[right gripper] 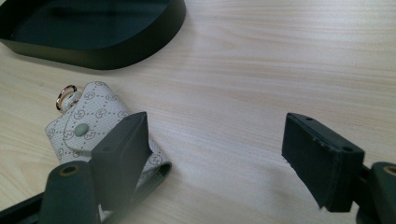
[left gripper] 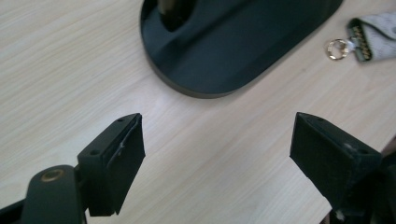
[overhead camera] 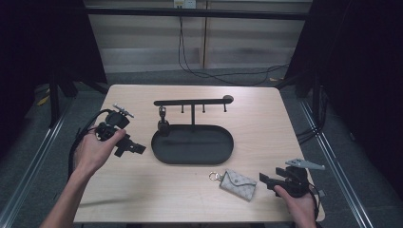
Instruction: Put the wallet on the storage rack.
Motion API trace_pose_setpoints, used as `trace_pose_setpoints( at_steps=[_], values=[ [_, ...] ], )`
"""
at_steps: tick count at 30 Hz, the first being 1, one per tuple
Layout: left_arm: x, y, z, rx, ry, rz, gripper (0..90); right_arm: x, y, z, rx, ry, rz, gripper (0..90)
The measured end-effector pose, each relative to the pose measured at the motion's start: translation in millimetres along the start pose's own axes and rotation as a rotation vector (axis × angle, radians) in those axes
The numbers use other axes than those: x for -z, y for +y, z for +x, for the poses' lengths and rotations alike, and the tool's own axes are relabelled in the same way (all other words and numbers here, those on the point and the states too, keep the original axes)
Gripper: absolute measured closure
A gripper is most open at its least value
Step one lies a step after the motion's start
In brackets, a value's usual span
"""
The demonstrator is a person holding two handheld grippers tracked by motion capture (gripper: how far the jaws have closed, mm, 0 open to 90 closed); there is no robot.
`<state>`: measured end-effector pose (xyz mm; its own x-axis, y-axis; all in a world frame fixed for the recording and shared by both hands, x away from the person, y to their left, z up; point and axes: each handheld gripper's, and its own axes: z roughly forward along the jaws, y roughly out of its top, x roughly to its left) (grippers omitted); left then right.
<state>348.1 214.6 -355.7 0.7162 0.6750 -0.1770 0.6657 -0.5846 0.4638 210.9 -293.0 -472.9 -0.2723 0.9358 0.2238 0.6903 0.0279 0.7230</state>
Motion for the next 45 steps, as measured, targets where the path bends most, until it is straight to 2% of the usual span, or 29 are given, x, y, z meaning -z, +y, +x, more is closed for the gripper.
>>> trace_pose_setpoints(
  at_steps=[2,3,6,8,9,10,11,13,15,18,19,20,21,22,24,26,28,30,31,35,36,37,38,40,42,45],
  values=[
    [-1.4,-9.1,-3.7,-0.006,-0.015,-0.038,17.7,0.4,-0.1,0.4,-0.002,0.0,0.0,23.1],
    [-2.8,-14.0,-5.3,0.003,-0.011,-0.042,17.9,1.2,-0.8,0.3,0.0,0.0,-0.003,23.1],
    [-5.1,-30.7,-8.8,-0.012,0.014,-0.048,18.3,2.2,-0.8,-0.4,-0.002,0.001,-0.01,23.1],
    [-7.1,-40.1,-9.3,-0.054,0.002,-0.03,21.7,1.5,-0.6,0.4,-0.002,0.0,-0.006,23.1],
    [-7.6,-42.9,-8.7,-0.063,0.001,-0.031,22.7,1.0,-0.3,0.5,0.002,0.001,-0.006,23.1],
    [-8.3,-47.1,-8.1,-0.055,0.0,-0.043,21.4,-0.2,0.3,0.6,0.003,-0.002,-0.001,23.1],
    [-7.8,-50.1,-7.7,-0.068,0.004,-0.051,21.4,-0.2,0.3,0.6,0.003,-0.002,-0.001,23.1],
    [-8.0,-56.6,-8.7,-0.049,0.01,-0.073,21.5,-0.2,0.5,0.4,-0.001,-0.005,0.0,23.2],
    [-10.0,-67.2,-10.8,-0.041,0.002,-0.121,21.5,0.6,0.3,-0.2,-0.002,-0.007,-0.004,23.2],
    [-13.6,-80.8,-13.1,-0.032,-0.008,-0.158,21.4,0.7,0.5,-0.5,-0.001,-0.001,-0.001,23.2],
    [-15.9,-89.9,-14.6,-0.021,-0.012,-0.194,21.5,1.0,0.6,0.0,-0.002,0.0,0.0,23.2],
    [-15.9,-89.9,-14.6,-0.021,-0.012,-0.194,21.5,1.4,0.7,0.2,-0.001,-0.002,-0.001,23.2],
    [-18.1,-94.4,-15.8,-0.014,0.0,-0.205,21.5,1.4,0.7,0.2,-0.001,-0.002,-0.001,23.2],
    [-20.3,-97.8,-16.5,0.002,0.003,-0.196,21.4,1.7,0.7,0.3,0.003,-0.004,-0.003,23.2],
    [-23.7,-105.0,-19.5,0.002,0.037,-0.206,21.4,1.8,1.0,0.3,0.001,-0.005,-0.003,23.3],
    [-27.1,-111.0,-21.4,0.014,0.039,-0.214,21.4,2.2,2.1,0.4,0.0,0.004,0.001,23.3],
    [-29.7,-117.7,-24.3,0.026,0.045,-0.242,21.5,2.4,2.4,0.7,-0.001,0.006,0.002,23.3],
    [-30.2,-124.0,-28.3,0.038,0.071,-0.272,21.4,3.1,3.3,1.5,0.001,0.017,0.01,23.0],
    [-30.2,-127.3,-30.4,0.044,0.067,-0.27,21.5,4.1,3.9,2.9,0.008,0.041,0.012,21.4],
    [-32.5,-142.7,-38.7,0.032,0.047,-0.274,21.4,4.3,4.6,7.4,0.025,0.067,0.027,17.9],
    [-34.3,-145.8,-40.5,0.032,0.042,-0.285,21.2,2.8,5.6,10.9,0.043,0.074,0.045,17.6],
    [-38.4,-150.1,-42.5,0.037,0.017,-0.307,19.7,2.1,6.6,12.9,0.052,0.077,0.053,17.6],
    [-38.4,-150.1,-42.5,0.037,0.017,-0.307,17.8,2.1,6.6,12.9,0.052,0.077,0.053,17.6],
    [-42.4,-153.2,-44.7,0.053,0.002,-0.326,17.4,0.0,10.9,19.4,0.084,0.093,0.067,17.2],
    [-46.9,-154.9,-46.8,0.066,0.024,-0.346,17.9,-0.5,12.7,21.7,0.086,0.105,0.073,17.0],
    [-51.8,-155.5,-48.2,0.064,0.002,-0.352,19.4,-4.2,19.7,29.2,0.126,0.113,0.095,16.2]
  ],
)
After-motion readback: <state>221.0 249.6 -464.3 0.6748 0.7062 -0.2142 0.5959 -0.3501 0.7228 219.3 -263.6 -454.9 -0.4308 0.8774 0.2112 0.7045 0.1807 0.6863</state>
